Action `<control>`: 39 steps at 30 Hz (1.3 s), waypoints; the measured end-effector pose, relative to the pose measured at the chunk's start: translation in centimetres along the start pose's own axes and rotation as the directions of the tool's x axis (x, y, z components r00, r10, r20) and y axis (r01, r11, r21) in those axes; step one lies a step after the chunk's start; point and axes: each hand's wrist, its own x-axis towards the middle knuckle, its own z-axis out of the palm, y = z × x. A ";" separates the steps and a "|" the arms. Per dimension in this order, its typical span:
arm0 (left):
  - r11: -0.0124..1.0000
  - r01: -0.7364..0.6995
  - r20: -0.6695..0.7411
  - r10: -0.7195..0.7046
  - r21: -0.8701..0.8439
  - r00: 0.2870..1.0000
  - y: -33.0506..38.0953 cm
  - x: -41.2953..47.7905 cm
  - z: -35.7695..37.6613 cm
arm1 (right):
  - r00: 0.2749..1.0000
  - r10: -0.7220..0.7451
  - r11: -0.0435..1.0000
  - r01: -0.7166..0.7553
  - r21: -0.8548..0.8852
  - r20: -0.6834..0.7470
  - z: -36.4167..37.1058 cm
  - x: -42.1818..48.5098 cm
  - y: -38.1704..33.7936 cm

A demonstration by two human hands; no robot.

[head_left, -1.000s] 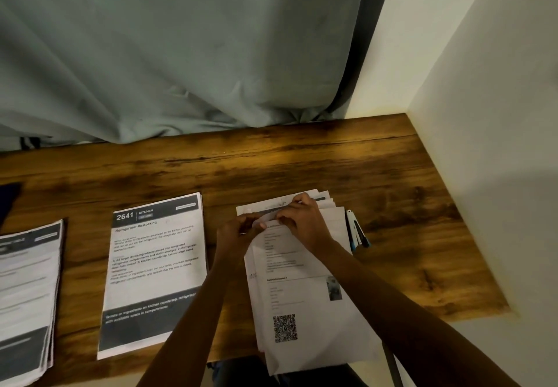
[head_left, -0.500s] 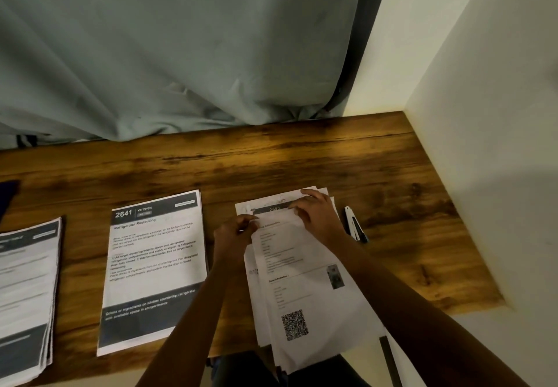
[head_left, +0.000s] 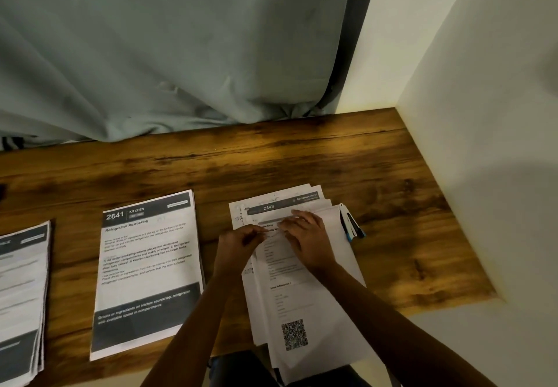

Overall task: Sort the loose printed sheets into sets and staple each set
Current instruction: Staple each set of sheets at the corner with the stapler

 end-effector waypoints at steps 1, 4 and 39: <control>1.000 -0.011 0.014 0.011 0.005 1.000 0.1 0.0 0.0 | 1.000 -0.002 1.000 0.002 -0.013 -0.020 0.1 -0.1 -0.2; 0.999 -0.012 0.041 0.011 0.033 0.999 0.1 0.1 -0.2 | 0.996 0.026 0.998 -0.031 -0.057 -0.088 0.2 -0.5 -0.4; 0.959 0.086 0.031 -0.098 0.270 0.995 0.1 3.8 -1.4 | 0.996 -0.015 1.000 0.013 -0.012 -0.092 0.1 0.9 0.0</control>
